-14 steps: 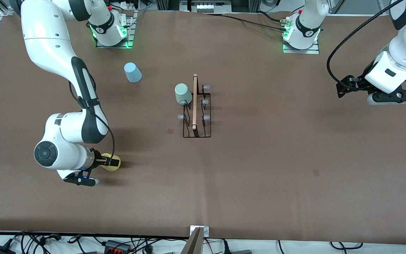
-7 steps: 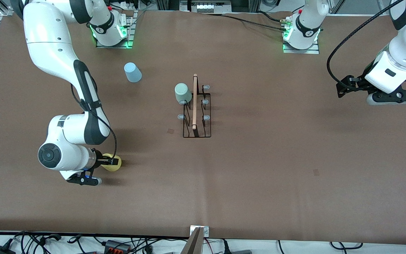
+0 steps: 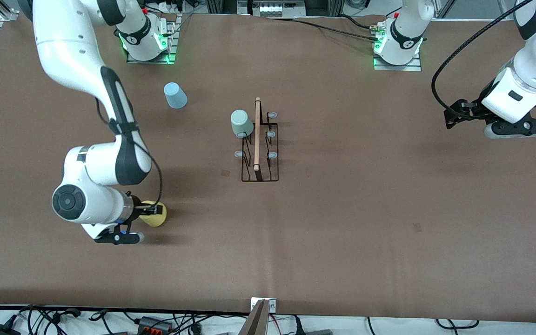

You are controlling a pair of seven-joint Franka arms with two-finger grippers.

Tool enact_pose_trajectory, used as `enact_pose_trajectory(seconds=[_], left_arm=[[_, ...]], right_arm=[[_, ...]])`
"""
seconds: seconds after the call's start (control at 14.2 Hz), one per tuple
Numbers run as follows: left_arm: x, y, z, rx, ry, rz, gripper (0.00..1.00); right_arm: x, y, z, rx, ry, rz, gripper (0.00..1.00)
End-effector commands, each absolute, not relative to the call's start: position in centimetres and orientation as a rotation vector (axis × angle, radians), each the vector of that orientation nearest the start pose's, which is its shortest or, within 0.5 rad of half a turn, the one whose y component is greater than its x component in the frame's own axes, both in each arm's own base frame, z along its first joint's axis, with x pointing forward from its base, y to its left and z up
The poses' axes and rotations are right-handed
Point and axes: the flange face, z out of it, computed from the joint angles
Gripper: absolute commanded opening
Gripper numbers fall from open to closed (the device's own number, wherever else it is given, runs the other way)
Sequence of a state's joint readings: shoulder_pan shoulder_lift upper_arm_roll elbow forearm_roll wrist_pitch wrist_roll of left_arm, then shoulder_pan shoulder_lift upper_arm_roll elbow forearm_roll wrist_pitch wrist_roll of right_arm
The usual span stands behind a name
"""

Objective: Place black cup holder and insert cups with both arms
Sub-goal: 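Grasp the yellow cup with the right gripper and lift it, then place the yellow cup onto a holder peg with the right gripper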

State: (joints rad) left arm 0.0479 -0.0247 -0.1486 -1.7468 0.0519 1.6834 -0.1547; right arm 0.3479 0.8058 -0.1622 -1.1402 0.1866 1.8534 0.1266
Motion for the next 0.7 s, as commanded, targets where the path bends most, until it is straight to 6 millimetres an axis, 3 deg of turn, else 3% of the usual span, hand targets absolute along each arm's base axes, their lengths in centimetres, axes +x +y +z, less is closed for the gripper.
enact_pose_trajectory(seconds=[0.0,0.14,0.28,0.42,0.63], left_arm=[[54.7,-5.1,57.1,-3.101,-0.069,0.055,1.0],[54.7,-5.1,57.1,-3.102,-0.069,0.053,1.0],[54.7,-5.1,57.1,-3.101,-0.069,0.055,1.0],[54.7,-5.1,57.1,-3.101,-0.069,0.055,1.0],[54.7,-5.1,57.1,-3.101,-0.069,0.055,1.0]], right_arm=[[71.3,24.7,36.4,-3.091,-0.157,0.118,0.21],[69.8,28.6,37.6,-3.086,-0.198,0.094,0.21],[68.0,31.7,40.8,-3.071,-0.182,0.06,0.21],[65.7,35.6,40.9,-3.05,-0.169,0.11,0.21],[63.6,39.3,40.8,-3.024,-0.117,0.15,0.21]])
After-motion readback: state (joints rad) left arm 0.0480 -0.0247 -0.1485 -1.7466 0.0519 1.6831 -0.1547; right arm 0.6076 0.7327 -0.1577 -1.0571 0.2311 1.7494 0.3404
